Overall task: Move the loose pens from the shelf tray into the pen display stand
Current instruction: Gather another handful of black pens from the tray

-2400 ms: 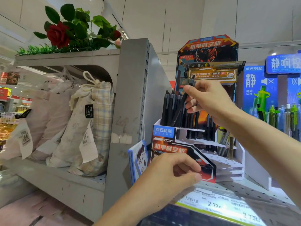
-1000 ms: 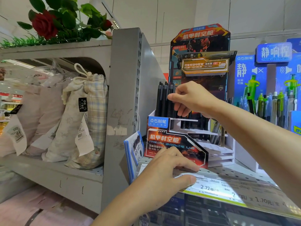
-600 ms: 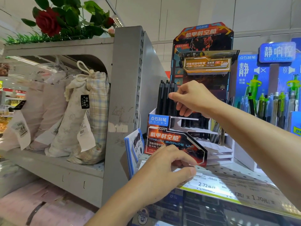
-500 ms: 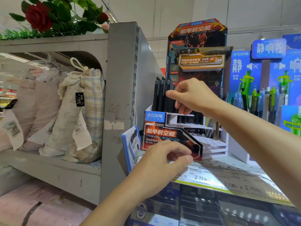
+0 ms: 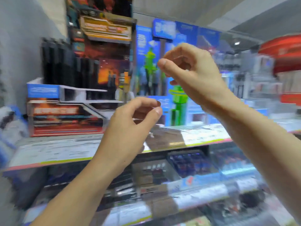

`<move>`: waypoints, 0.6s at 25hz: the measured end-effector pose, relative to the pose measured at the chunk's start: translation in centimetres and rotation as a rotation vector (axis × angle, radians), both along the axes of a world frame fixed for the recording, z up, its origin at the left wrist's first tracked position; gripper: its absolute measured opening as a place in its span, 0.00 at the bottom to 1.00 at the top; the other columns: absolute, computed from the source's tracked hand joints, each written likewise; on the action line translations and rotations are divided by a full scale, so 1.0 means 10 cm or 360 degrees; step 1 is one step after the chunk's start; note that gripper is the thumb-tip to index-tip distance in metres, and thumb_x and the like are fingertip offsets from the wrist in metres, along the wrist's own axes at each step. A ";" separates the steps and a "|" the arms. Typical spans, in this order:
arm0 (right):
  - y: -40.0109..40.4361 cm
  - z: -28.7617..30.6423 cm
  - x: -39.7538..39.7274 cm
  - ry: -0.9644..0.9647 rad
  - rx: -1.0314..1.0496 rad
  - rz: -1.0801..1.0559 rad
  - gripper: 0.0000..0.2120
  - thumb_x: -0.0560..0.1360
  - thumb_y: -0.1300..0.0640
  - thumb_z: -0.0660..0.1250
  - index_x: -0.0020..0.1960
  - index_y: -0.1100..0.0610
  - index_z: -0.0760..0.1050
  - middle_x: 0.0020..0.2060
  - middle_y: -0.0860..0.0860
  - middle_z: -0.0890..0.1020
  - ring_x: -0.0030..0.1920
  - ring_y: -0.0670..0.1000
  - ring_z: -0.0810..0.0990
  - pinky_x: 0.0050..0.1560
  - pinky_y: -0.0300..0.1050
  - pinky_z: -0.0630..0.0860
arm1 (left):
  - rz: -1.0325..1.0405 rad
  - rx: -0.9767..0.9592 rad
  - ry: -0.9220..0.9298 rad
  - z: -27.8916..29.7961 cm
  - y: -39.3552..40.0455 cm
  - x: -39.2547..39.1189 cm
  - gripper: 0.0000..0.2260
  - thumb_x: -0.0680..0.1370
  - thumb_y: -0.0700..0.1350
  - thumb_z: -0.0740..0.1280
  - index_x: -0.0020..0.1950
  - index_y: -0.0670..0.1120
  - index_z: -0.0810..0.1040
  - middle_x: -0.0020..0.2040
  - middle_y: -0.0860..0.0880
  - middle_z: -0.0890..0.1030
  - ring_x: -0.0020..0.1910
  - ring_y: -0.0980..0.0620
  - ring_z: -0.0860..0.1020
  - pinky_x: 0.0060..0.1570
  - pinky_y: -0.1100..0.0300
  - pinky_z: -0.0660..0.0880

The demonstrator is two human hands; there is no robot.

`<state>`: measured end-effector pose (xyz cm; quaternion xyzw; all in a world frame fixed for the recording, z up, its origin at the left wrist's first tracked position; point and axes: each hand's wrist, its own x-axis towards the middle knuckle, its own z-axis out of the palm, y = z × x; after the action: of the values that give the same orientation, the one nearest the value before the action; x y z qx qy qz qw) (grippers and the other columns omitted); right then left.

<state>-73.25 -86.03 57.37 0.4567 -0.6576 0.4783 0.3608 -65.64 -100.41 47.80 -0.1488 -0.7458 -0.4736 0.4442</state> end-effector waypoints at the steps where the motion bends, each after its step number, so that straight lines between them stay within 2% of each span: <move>1: 0.28 -0.04 -0.06 -0.0001 -0.0049 -0.0056 0.05 0.76 0.52 0.72 0.47 0.53 0.80 0.39 0.48 0.84 0.42 0.49 0.84 0.49 0.57 0.82 | -0.0077 -0.0009 0.0006 0.00 0.22 -0.11 0.03 0.77 0.51 0.71 0.49 0.56 0.83 0.43 0.59 0.85 0.43 0.61 0.82 0.45 0.69 0.76; 4: 1.19 -0.18 -0.28 -0.0029 -0.0112 -0.0277 0.04 0.77 0.55 0.72 0.47 0.55 0.79 0.39 0.50 0.84 0.40 0.49 0.82 0.48 0.58 0.81 | -0.0285 -0.0042 0.0013 0.07 0.98 -0.43 0.05 0.76 0.52 0.69 0.50 0.55 0.83 0.44 0.57 0.85 0.44 0.59 0.82 0.50 0.57 0.79; 5: 1.55 -0.23 -0.38 -0.0040 -0.0110 -0.0376 0.04 0.78 0.56 0.71 0.48 0.57 0.80 0.39 0.50 0.84 0.40 0.48 0.81 0.48 0.59 0.81 | -0.0350 -0.0056 0.0019 0.10 1.30 -0.57 0.05 0.76 0.52 0.70 0.49 0.55 0.83 0.43 0.57 0.85 0.44 0.58 0.82 0.51 0.56 0.79; 8: 2.64 -0.40 -0.71 -0.0081 -0.0071 -0.0647 0.05 0.78 0.57 0.71 0.49 0.59 0.81 0.38 0.47 0.82 0.38 0.44 0.79 0.46 0.56 0.82 | -0.0494 -0.0113 0.0009 0.16 2.23 -0.99 0.02 0.78 0.49 0.71 0.49 0.54 0.83 0.42 0.59 0.85 0.43 0.60 0.81 0.51 0.60 0.77; 11: 3.84 -0.52 -1.10 -0.0142 -0.0030 -0.0866 0.02 0.78 0.56 0.71 0.47 0.54 0.80 0.34 0.43 0.82 0.34 0.41 0.78 0.41 0.44 0.78 | -0.0610 -0.0130 -0.0003 0.14 3.33 -1.47 0.02 0.79 0.48 0.70 0.50 0.54 0.83 0.42 0.60 0.84 0.43 0.62 0.81 0.48 0.64 0.76; 15: 5.33 -0.66 -1.63 -0.0348 0.0026 -0.1090 0.03 0.77 0.53 0.71 0.44 0.49 0.79 0.35 0.46 0.83 0.36 0.47 0.81 0.38 0.45 0.80 | -0.0676 -0.0083 -0.0057 0.08 4.77 -2.15 0.03 0.78 0.47 0.71 0.50 0.51 0.83 0.41 0.56 0.84 0.41 0.60 0.79 0.45 0.62 0.74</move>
<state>-89.52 -32.71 50.74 0.1587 -0.8110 0.3704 0.4242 -87.12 -52.68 48.64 -0.3057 -0.7174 -0.5398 0.3169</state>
